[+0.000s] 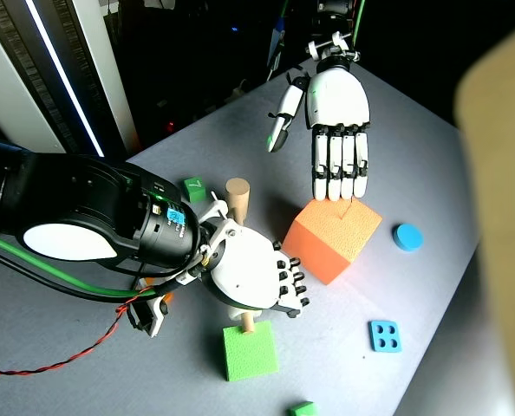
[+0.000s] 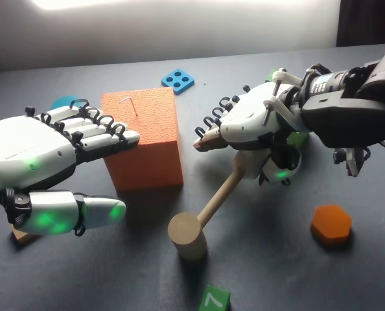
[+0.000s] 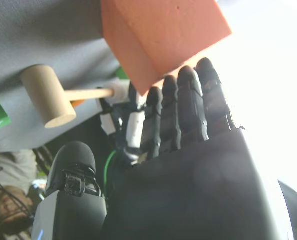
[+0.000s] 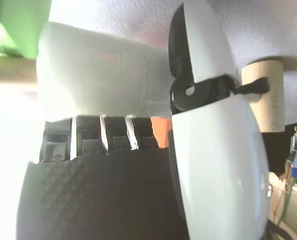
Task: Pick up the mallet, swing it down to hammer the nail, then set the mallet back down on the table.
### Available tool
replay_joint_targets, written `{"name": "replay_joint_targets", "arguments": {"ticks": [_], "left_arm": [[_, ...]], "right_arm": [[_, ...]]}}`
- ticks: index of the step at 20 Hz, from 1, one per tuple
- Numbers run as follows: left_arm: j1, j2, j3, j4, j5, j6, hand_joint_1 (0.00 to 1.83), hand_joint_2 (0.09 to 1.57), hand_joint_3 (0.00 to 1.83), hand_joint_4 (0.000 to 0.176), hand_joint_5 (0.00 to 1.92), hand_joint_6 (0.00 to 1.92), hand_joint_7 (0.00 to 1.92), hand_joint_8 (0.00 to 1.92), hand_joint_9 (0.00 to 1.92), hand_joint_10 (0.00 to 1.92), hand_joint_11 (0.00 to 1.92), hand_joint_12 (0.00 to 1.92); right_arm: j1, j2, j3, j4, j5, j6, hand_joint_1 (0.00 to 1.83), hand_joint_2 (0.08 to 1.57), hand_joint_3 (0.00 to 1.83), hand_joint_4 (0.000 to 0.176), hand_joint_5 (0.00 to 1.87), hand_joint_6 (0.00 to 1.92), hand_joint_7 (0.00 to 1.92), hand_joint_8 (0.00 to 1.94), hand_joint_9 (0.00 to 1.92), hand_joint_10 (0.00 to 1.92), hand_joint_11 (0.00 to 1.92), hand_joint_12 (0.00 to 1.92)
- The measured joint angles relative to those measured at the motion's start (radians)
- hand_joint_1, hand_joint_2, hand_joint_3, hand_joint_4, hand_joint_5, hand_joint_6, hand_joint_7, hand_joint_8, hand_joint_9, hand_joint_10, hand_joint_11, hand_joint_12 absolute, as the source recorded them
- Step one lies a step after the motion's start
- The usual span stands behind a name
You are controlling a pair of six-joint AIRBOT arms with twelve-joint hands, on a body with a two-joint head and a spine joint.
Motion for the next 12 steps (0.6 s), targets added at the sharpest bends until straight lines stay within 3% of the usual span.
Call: {"name": "replay_joint_targets", "arguments": {"ticks": [2,8,12], "left_arm": [[0.0,0.0,0.0,0.0,0.002,-0.003,0.0,1.27,0.0,0.0,0.15,0.0,0.18,0.0,0.15,0.0,0.0,0.33],[0.007,-0.008,0.0,-0.009,-0.002,-0.038,0.0,1.27,0.0,0.0,0.16,0.0,0.18,0.0,0.14,0.0,0.0,0.32],[0.014,-0.015,0.0,-0.011,-0.01,-0.061,0.0,1.27,0.0,0.0,0.16,0.0,0.18,0.0,0.14,0.0,0.0,0.32]], "right_arm": [[0.0,-0.003,0.009,0.008,-0.002,0.0,1.2,0.99,0.0,0.0,0.15,0.0,0.14,0.0,0.14,0.0,0.0,0.46],[-0.01,-0.005,0.016,0.01,-0.013,-0.002,1.23,0.98,0.0,0.0,0.25,0.01,0.22,0.01,0.2,0.01,0.0,0.72],[-0.01,-0.005,0.016,0.01,-0.01,-0.005,1.21,0.98,0.0,0.0,0.23,0.0,0.22,0.0,0.2,0.0,0.0,0.68]]}}
